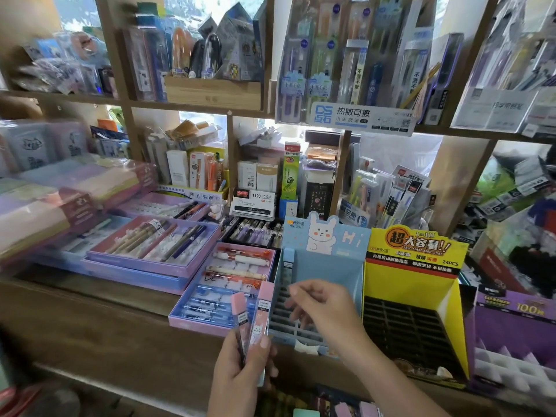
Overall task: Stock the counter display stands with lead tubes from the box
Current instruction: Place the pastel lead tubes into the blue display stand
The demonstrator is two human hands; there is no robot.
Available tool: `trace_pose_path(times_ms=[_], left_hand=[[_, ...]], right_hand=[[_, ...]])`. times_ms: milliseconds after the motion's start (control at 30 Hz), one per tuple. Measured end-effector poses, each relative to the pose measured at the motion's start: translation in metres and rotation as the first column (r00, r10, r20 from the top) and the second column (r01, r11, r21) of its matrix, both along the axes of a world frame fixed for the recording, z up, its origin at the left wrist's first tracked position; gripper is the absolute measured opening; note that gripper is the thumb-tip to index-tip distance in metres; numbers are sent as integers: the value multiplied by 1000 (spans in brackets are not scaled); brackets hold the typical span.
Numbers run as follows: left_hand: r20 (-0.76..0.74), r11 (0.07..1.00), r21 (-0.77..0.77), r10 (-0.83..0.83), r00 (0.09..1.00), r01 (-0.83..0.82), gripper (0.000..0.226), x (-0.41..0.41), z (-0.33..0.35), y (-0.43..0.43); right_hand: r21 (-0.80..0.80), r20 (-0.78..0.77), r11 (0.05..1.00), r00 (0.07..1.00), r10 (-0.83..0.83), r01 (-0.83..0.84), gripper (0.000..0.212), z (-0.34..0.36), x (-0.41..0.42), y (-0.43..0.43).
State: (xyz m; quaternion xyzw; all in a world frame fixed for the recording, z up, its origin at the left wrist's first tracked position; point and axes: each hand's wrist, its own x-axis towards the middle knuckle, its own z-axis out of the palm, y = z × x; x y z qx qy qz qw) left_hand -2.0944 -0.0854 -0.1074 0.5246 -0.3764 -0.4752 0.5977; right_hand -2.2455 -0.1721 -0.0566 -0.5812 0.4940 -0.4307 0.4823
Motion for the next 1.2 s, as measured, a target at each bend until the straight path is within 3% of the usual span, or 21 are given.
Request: trace_pose_path(times_ms=[200, 433, 533, 733, 867, 1067, 1200], left_hand=[[54, 1000, 22, -8, 999, 7, 26, 0, 0, 1], [76, 999, 37, -22, 997, 19, 31, -1, 2, 1], [58, 1000, 25, -12, 998, 11, 21, -2, 4, 1], [-5, 999, 19, 31, 999, -31, 26, -1, 5, 1], [22, 999, 3, 52, 998, -52, 24, -1, 2, -1], [10, 999, -8, 49, 999, -49, 10, 1, 2, 0], [22, 999, -16, 50, 999, -49, 10, 1, 1, 0]], right_hand=[[73, 2, 989, 992, 126, -126, 10, 0, 5, 15], [152, 123, 985, 990, 67, -86, 7, -3, 5, 14], [161, 229, 985, 973, 30, -69, 8, -3, 1, 12], [91, 298, 995, 952, -68, 43, 9, 8, -20, 2], [-45, 193, 983, 967, -168, 180, 5, 16, -36, -10], [-279, 32, 924, 964, -263, 261, 12, 19, -49, -29], [-334, -39, 904, 954, -297, 268, 17, 15, -51, -37]])
